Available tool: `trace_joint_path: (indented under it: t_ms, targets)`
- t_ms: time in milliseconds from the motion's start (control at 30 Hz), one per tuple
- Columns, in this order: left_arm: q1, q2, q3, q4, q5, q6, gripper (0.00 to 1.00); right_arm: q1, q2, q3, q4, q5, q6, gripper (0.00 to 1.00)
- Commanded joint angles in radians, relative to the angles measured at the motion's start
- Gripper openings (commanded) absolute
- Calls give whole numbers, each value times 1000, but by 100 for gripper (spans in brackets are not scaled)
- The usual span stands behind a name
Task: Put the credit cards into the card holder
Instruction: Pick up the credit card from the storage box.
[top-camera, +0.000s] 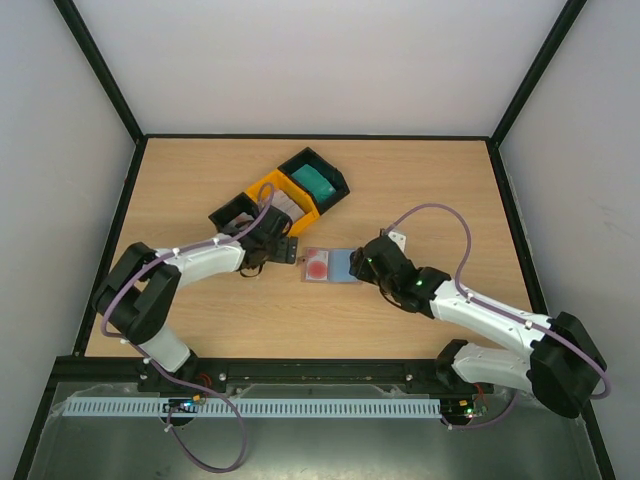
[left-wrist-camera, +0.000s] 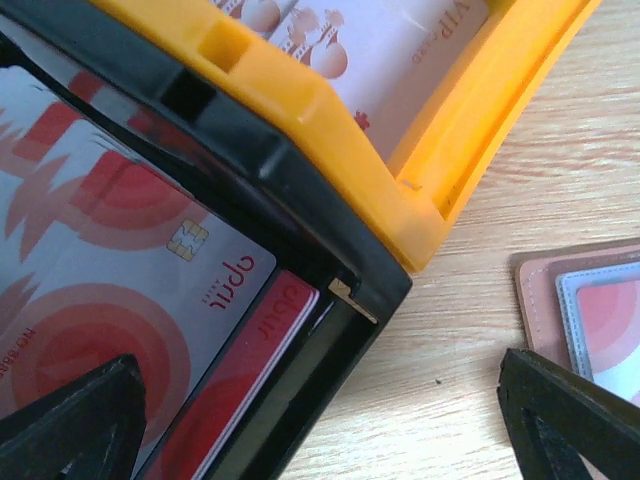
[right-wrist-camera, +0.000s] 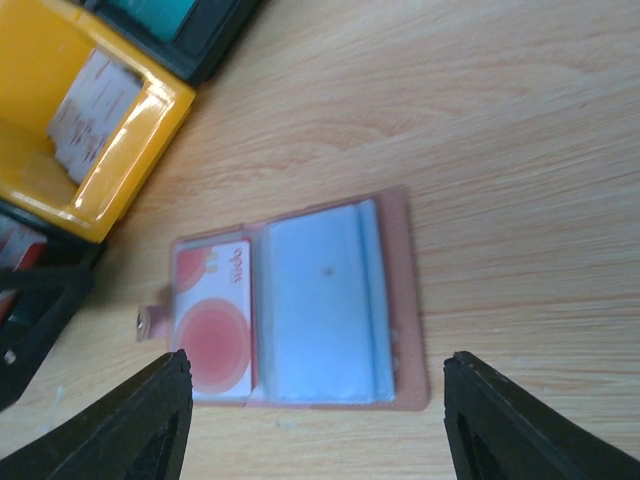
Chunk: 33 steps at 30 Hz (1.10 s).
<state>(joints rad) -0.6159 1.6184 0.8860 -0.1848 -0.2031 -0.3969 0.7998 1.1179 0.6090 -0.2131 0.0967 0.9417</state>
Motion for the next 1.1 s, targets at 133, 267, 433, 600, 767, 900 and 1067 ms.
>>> trace_joint_path:
  t_ms: [133,267,433,600,767,900,1067]
  targets:
    - [5,29,-14,-43,20,-22,83,-4,76,94,-62,179,16,67]
    - [10,51,-3,-85,45,1,73,-4,124,120,-44,185,30,66]
    - [13,59,62,-190,44,58,61,-4,171,126,23,168,65,67]
    - [14,63,86,-244,83,46,53,-4,208,126,98,164,71,67]
    - [15,88,114,-284,59,36,48,-4,243,143,113,155,64,67]
    - [15,84,119,-257,99,37,42,-3,275,167,106,119,52,66]
    - [16,64,123,-253,111,46,38,-7,296,180,117,108,-1,66]
